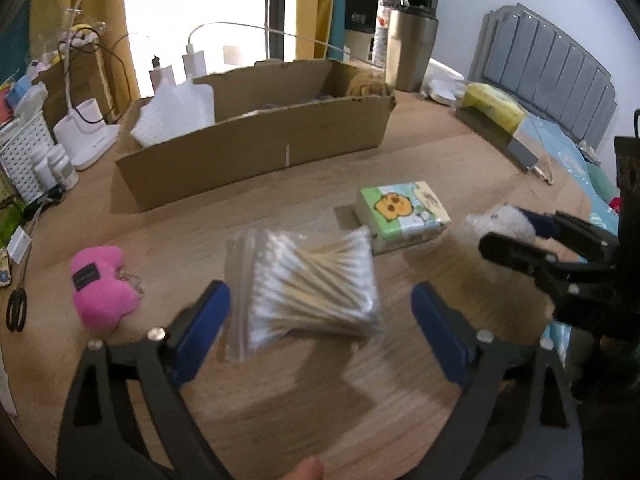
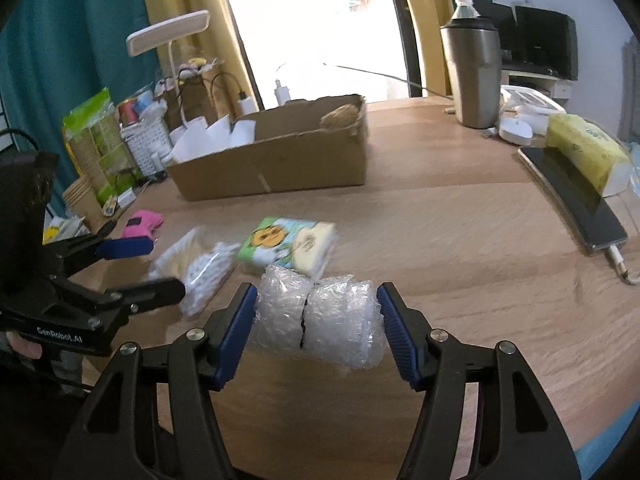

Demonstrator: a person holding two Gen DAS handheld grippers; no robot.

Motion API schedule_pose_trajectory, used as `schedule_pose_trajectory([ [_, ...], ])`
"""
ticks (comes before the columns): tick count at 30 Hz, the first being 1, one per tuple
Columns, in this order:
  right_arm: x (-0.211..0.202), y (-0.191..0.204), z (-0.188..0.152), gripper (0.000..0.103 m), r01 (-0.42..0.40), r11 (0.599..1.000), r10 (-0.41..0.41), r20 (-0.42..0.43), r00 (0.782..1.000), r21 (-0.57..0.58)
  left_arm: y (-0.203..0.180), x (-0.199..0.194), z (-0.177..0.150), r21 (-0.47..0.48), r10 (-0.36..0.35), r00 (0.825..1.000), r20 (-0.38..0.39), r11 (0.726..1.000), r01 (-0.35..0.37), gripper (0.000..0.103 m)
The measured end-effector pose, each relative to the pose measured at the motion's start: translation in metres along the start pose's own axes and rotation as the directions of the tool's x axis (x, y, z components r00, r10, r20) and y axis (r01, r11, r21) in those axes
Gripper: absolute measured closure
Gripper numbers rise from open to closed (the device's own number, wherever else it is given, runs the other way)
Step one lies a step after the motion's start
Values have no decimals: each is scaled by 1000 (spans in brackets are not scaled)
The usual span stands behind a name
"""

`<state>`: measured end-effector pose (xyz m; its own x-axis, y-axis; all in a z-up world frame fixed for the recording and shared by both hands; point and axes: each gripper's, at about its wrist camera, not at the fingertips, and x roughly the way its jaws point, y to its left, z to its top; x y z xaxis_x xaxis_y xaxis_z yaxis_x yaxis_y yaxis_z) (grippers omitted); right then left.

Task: Organize soft objects
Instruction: 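Grasp the bubble-wrapped cotton pads with the right tool while the left tool grasps the cotton swab bag, then carry the cotton pads and swab bag over the cardboard box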

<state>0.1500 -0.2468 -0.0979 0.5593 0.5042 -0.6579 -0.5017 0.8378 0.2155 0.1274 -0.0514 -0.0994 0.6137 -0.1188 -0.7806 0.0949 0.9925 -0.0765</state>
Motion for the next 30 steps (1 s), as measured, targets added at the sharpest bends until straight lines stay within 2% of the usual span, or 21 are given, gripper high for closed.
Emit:
schedule_pose_trajectory([
  [9,4,-28,18,38,19,1000,-19,21,1000,3,-5,29,11,-2,38,996,-84,999,-38,10],
  [16,10,-41,28,38,11,1000,-11,27,1000,10,-2,33,18,-8,14,997,-76,1000,-14,11],
  [18,12,-41,30,38,8,1000,-8,26,1000,8,-3,34,19,0,11,997,-80,1000,-11,21],
  [21,14,-42,34,38,4,1000,-5,27,1000,2,-3,33,20,12,14,997,-79,1000,-13,30],
  [30,14,-33,42,38,0,1000,1,45,999,-10,3,19,16,-13,-64,997,-48,998,64,31],
])
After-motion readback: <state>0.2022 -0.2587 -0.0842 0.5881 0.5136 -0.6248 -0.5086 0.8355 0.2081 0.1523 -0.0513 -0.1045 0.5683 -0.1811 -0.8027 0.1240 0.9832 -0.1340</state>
